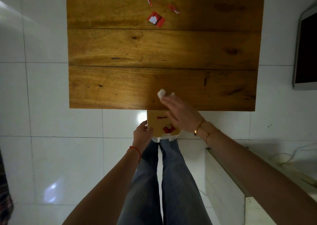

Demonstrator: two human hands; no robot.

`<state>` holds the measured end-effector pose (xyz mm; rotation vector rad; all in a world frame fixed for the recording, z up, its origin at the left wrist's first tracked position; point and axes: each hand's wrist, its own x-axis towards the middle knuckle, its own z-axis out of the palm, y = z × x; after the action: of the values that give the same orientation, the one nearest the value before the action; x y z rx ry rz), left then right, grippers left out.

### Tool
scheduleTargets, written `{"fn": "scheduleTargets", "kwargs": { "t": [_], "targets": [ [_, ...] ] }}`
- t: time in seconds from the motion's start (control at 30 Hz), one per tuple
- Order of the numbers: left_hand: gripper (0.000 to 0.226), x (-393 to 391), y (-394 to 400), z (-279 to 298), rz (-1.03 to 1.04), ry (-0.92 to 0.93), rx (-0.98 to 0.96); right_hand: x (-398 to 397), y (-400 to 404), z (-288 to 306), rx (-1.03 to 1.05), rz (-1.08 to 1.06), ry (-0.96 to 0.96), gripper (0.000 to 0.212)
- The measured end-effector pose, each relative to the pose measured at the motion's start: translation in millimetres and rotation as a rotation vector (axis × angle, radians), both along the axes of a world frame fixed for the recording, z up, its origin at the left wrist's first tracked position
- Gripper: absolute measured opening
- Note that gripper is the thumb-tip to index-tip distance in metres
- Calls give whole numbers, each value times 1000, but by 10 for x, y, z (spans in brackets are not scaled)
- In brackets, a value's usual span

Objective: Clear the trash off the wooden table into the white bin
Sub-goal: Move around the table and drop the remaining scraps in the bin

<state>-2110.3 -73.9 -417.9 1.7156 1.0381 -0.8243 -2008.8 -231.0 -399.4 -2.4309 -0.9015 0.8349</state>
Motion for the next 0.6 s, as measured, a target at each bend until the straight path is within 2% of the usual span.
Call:
{"fn": "scheduleTargets", "kwargs": {
  "t": [0.13, 0.23, 0.47, 0.6],
  "targets": [
    [37, -34, -8, 65, -11, -12, 11, -351, -136, 33, 49, 59, 79, 47],
    [37, -28, 3, 90, -8, -13, 12, -179, -116, 16, 65, -3, 41, 48],
    [36, 54, 30, 52, 32, 9, -4, 1190, 166, -138, -36, -298, -154, 53],
    [34, 87, 32, 8, 33, 18, -5, 1950, 322, -185, -92, -346, -177, 58]
  ]
}}
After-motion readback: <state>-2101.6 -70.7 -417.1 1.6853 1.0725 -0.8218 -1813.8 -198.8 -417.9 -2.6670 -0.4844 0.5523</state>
